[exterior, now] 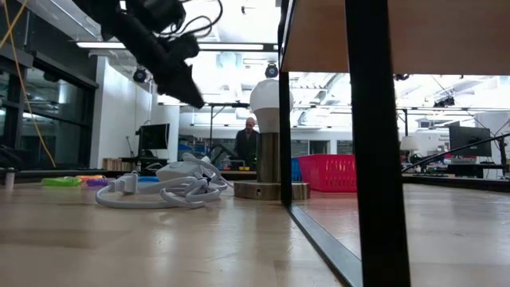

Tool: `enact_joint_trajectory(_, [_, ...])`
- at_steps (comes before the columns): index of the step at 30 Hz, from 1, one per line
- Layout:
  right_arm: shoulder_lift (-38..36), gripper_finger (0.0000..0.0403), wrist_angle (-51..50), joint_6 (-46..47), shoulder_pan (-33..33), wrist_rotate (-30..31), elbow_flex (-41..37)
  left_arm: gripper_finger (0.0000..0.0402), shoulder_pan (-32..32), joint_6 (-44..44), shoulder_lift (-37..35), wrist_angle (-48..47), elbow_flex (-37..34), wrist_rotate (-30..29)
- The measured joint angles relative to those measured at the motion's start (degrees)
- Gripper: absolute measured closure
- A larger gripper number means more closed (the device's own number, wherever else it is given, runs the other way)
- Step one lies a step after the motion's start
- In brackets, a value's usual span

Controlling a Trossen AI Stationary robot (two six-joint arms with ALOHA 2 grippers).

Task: Pick & Place Office Desk Supplies
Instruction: Put the blue coil keychain into the red bin

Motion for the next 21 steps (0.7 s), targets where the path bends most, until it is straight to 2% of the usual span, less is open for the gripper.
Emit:
enact_joint_trajectory(3, [0.00,0.0293,0.00,0.01,0.00,0.00,0.00,0.0250,0.60,-0.75,-0.01,-4.39,0.00,-7.87])
enact_joint_trajectory(6, [0.00,0.0293,0.00,0.01,0.00,0.00,0.00,0.0250,1.99,0.10,-0.01,-7.52,0.00,-10.00])
enact_joint_trajectory(10, [0.00,0.0293,0.00,0.01,0.00,0.00,0.00,0.0250,5.72,2.26,-0.01,-10.06,0.00,-6.81])
enact_joint_trajectory(16, [0.00,0.0293,0.00,0.01,0.00,0.00,0.00,0.0250,13.58,5.70,0.04,-12.46,0.00,1.56])
enact_joint_trajectory(21, [0.00,0.0293,0.00,0.01,0.00,-0.02,0.00,0.0250,19.82,5.98,0.37,-13.87,0.00,3.17])
